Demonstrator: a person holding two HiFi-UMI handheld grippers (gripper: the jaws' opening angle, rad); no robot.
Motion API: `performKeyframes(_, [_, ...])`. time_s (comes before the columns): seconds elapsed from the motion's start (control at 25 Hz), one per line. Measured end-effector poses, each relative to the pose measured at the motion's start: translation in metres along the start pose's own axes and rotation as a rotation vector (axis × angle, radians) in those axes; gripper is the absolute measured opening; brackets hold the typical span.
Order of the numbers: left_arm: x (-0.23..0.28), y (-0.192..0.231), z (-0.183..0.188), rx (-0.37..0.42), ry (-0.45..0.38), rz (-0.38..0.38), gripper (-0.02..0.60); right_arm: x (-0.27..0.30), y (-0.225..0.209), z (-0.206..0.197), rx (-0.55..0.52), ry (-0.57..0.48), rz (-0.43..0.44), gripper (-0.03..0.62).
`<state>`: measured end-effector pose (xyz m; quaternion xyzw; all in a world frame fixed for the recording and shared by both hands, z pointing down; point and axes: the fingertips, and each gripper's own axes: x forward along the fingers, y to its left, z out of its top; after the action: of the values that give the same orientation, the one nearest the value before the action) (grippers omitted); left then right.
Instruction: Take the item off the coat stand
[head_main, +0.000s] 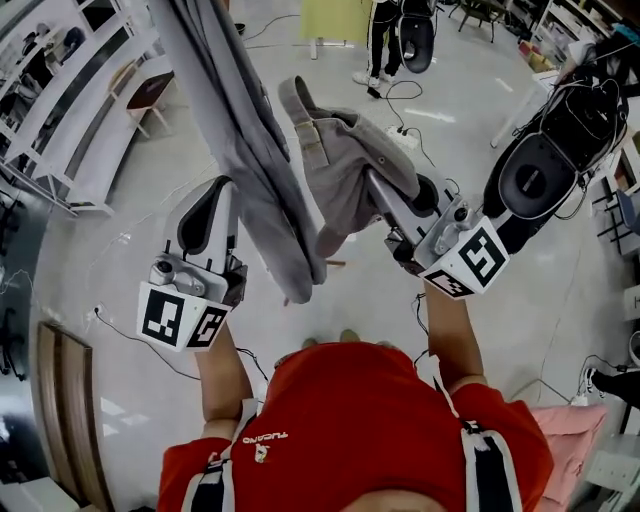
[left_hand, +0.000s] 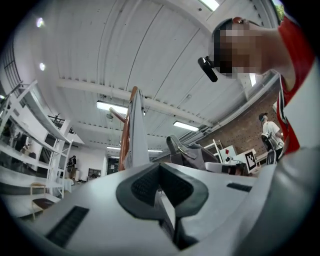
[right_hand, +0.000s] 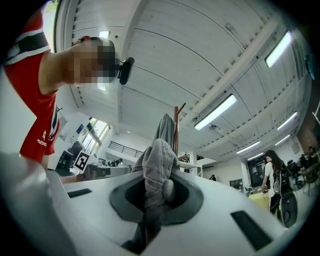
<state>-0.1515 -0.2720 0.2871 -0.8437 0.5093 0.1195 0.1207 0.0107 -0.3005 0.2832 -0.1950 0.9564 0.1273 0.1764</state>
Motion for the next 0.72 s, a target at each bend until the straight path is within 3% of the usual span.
performKeyframes(0.32, [0.008, -0.016, -0.014, 0.02, 0.039, -0.008, 0.009, -0.02, 0.005, -0.032, 0.032, 0.052, 0.01, 0.031])
performKeyframes(0.72, [0.009, -0.031, -0.023, 0.015, 0.045, 0.002, 0.009, -0.04, 0.006, -0.035, 0.032, 0.045, 0.033, 0.031])
